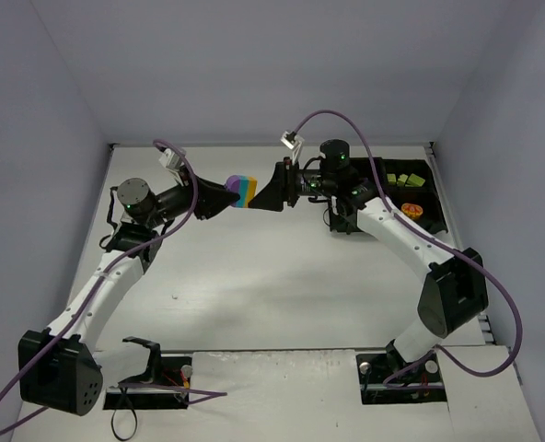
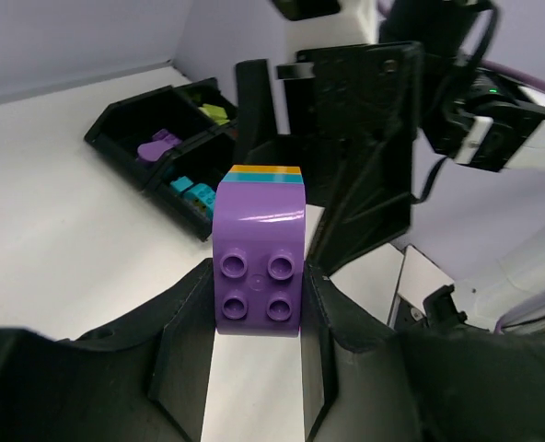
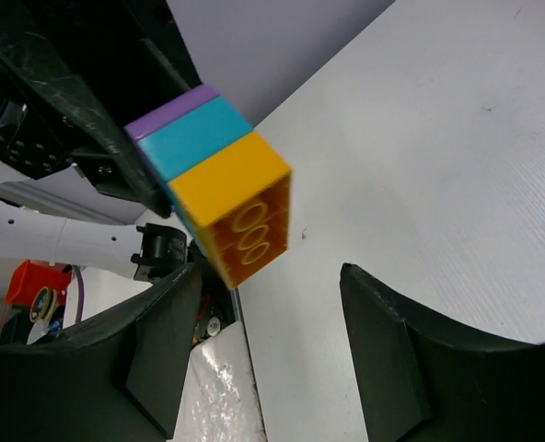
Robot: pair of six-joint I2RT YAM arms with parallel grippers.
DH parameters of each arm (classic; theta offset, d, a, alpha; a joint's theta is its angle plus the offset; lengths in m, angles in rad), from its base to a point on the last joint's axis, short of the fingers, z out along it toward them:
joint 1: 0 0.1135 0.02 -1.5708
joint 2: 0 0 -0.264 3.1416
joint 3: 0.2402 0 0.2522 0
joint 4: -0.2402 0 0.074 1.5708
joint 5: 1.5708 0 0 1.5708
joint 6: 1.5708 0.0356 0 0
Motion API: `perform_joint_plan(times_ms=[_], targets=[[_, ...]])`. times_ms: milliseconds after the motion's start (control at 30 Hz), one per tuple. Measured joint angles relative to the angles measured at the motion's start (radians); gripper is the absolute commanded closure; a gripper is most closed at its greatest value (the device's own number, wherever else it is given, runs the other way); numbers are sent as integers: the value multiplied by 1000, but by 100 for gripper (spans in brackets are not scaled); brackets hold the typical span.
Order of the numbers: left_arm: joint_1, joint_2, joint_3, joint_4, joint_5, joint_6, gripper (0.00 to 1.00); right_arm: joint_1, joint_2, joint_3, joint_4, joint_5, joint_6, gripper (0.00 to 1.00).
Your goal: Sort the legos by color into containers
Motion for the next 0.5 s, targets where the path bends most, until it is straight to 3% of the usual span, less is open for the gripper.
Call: perform_joint_plan(times_ms=[500], targets=[[2, -21, -13, 60, 90, -52, 100, 8, 7, 0, 111, -104, -2, 58]])
